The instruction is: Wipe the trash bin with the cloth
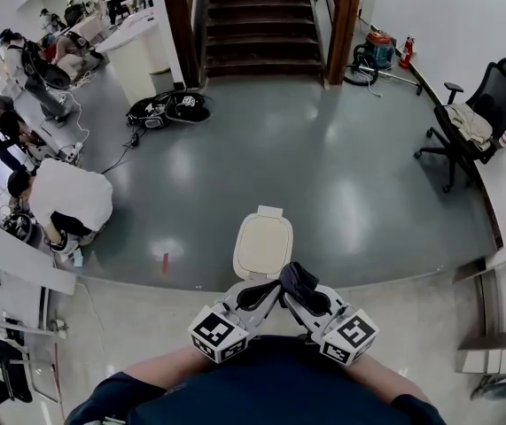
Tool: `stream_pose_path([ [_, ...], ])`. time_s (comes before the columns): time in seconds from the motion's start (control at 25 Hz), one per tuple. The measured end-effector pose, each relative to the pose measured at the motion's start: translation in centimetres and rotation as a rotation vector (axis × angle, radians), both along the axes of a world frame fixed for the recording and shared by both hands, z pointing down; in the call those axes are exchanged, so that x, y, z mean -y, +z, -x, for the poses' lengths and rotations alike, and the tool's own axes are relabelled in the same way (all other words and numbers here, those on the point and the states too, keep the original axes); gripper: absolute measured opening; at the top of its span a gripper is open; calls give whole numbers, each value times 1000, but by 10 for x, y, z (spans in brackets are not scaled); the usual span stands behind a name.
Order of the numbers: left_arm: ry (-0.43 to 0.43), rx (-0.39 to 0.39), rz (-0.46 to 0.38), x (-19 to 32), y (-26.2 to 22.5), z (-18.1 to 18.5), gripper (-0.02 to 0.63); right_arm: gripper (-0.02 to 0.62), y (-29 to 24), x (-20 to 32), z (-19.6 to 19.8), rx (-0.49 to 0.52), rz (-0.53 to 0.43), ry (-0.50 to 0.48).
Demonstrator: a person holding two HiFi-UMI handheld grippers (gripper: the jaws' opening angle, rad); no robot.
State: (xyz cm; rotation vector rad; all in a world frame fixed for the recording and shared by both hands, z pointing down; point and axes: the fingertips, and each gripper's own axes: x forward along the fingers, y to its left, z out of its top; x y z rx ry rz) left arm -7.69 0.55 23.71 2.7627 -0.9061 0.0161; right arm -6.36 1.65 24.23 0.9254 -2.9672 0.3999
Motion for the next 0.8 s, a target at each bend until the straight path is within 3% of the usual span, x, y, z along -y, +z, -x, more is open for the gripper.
stream_pose_path([
  [0.8, -6, 9, 9, 5, 3, -1, 3, 61, 4, 6, -1, -5, 14, 0],
])
